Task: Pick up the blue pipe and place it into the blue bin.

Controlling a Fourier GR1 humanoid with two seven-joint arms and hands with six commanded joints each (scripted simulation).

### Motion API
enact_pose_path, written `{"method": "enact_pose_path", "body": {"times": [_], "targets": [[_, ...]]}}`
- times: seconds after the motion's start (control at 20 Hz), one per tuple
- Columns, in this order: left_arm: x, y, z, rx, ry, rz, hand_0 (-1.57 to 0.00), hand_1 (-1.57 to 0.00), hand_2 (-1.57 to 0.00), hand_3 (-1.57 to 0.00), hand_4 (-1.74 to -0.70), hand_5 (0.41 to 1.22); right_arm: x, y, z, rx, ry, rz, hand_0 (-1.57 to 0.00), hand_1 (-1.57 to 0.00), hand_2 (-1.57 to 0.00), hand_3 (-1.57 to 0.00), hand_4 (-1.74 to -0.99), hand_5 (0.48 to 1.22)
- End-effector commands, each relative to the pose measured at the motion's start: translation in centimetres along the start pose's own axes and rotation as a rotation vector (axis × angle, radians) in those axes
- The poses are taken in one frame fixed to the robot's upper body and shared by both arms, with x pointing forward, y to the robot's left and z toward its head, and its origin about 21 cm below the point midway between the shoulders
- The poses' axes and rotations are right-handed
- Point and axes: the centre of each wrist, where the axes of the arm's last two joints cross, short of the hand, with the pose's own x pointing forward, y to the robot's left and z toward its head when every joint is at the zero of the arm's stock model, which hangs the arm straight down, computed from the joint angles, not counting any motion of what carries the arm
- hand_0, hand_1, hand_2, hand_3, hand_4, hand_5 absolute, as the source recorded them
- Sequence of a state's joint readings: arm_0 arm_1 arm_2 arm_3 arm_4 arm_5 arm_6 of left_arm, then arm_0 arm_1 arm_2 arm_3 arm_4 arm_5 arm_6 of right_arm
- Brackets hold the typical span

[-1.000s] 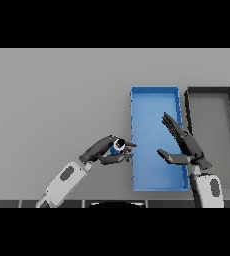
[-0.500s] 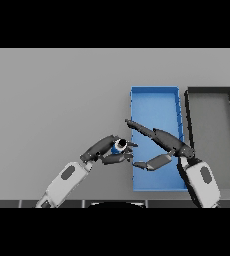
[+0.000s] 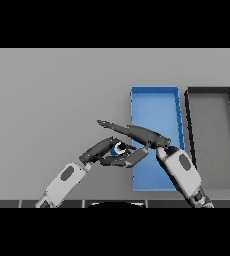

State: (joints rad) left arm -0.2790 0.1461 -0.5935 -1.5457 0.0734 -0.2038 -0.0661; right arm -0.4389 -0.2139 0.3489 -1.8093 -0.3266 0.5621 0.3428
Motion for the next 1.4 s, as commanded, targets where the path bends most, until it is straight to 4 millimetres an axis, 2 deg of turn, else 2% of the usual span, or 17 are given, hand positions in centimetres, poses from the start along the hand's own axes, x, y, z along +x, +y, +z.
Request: {"method": "enact_pose_path", "body": {"times": [0.0, 0.05, 0.1, 0.15, 0.2, 0.25, 0.3, 0.4, 0.45, 0.55, 0.7, 0.9, 0.95, 1.05, 1.15, 1.2, 1.35], "targets": [[0.2, 0.1, 0.0, 0.004, 0.0, 0.01, -1.57, -1.57, -1.57, -1.54, -1.74, 1.221, 0.2, 0.0, -0.6, 0.011, -0.015, 0.0, 0.0, -0.01, -0.03, 0.0, -1.222, 0.506], [0.1, 0.2, 0.2, 0.0, -0.009, 0.032, -1.57, -1.57, -1.57, -1.48, -1.74, 1.221, 0.3, -0.1, -1.3, 0.028, -0.016, -0.001, -0.05, -0.08, -0.1, -0.05, -1.245, 0.506], [0.4, 0.6, 0.0, 0.005, -0.002, -0.017, -1.39, -1.33, -1.32, -1.29, -1.74, 1.221, 0.5, -0.4, -1.7, 0.046, -0.014, 0.004, -0.18, -0.22, -0.24, -0.16, -1.294, 0.509], [0.4, 0.6, 0.1, -0.031, 0.087, -0.074, -1.18, -1.08, -1.06, -1.03, -1.68, 1.221, 0.5, -0.3, -2.2, 0.069, -0.006, 0.011, -0.35, -0.38, -0.38, -0.3, -1.335, 0.507], [0.7, 1.0, 0.1, -0.058, 0.148, -0.107, -0.99, -0.88, -0.85, -0.82, -1.55, 1.221, 0.3, -0.1, -2.5, 0.089, 0.0, 0.016, -0.53, -0.53, -0.53, -0.44, -1.362, 0.508], [0.6, 0.7, 0.1, -0.058, 0.169, -0.113, -0.82, -0.71, -0.68, -0.66, -1.48, 1.221, 0.3, -0.1, -2.8, 0.102, -0.008, 0.021, -0.72, -0.7, -0.74, -0.63, -1.43, 0.522], [0.7, 0.6, -0.1, -0.041, 0.136, -0.103, -0.78, -0.71, -0.69, -0.58, -1.53, 1.221, 0.4, 0.0, -3.1, 0.116, -0.036, 0.002, -0.89, -0.87, -0.91, -0.77, -1.486, 0.55], [0.8, 0.3, -0.1, 0.0, 0.108, -0.08, -1.06, -1.02, -0.97, -0.94, -1.61, 1.221, 0.2, 0.0, -3.0, 0.157, -0.053, -0.05, -1.13, -1.12, -1.14, -0.96, -1.562, 0.666], [0.9, 0.2, -0.2, 0.006, 0.087, -0.059, -1.16, -1.13, -1.05, -1.07, -1.63, 1.221, 0.2, 0.1, -3.2, 0.162, -0.043, -0.069, -1.22, -1.21, -1.23, -1.08, -1.526, 0.728], [0.7, 0.5, -0.4, 0.034, 0.023, -0.002, -1.31, -1.29, -1.19, -1.25, -1.67, 1.221, -0.2, 0.8, -3.5, 0.158, -0.048, -0.112, -1.35, -1.34, -1.35, -1.26, -1.469, 0.905], [0.5, 0.8, -0.2, 0.027, 0.0, 0.02, -1.44, -1.43, -1.35, -1.41, -1.71, 1.221, -0.1, 0.6, -3.6, 0.147, -0.089, -0.01, -1.46, -1.45, -1.46, -1.41, -1.447, 1.059], [0.6, 0.7, -0.3, 0.026, 0.0, 0.039, -1.52, -1.51, -1.39, -1.5, -1.73, 1.221, 0.1, 0.9, -3.4, 0.143, -0.095, -0.011, -1.52, -1.52, -1.53, -1.51, -1.475, 1.155], [0.6, 0.8, 0.1, 0.026, -0.007, 0.018, -1.43, -1.35, -1.22, -1.33, -1.65, 1.221, 0.0, 1.0, -3.5, 0.136, -0.106, -0.027, -1.53, -1.53, -1.53, -1.52, -1.48, 1.168], [0.8, 1.3, 0.4, -0.02, 0.005, -0.073, -0.93, -0.87, -0.78, -0.85, -1.41, 1.221, 0.0, 0.8, -3.3, 0.132, -0.104, -0.064, -1.55, -1.55, -1.55, -1.54, -1.487, 1.187], [0.7, 1.5, 0.4, -0.075, 0.014, -0.143, -0.59, -0.55, -0.5, -0.55, -1.22, 1.221, 0.1, 1.0, -3.4, 0.14, -0.087, -0.049, -1.56, -1.56, -1.56, -1.55, -1.49, 1.199], [0.6, 1.4, 0.2, -0.076, 0.014, -0.163, -0.47, -0.44, -0.4, -0.44, -1.14, 1.187, 0.1, 0.6, -3.1, 0.14, -0.078, -0.046, -1.56, -1.56, -1.56, -1.55, -1.491, 1.204], [0.5, 1.5, 0.5, -0.073, 0.032, -0.186, -0.24, -0.23, -0.2, -0.22, -1.0, 0.93, 0.4, 1.0, -3.5, 0.146, -0.134, -0.053, -1.56, -1.56, -1.56, -1.56, -1.494, 1.212]]}}
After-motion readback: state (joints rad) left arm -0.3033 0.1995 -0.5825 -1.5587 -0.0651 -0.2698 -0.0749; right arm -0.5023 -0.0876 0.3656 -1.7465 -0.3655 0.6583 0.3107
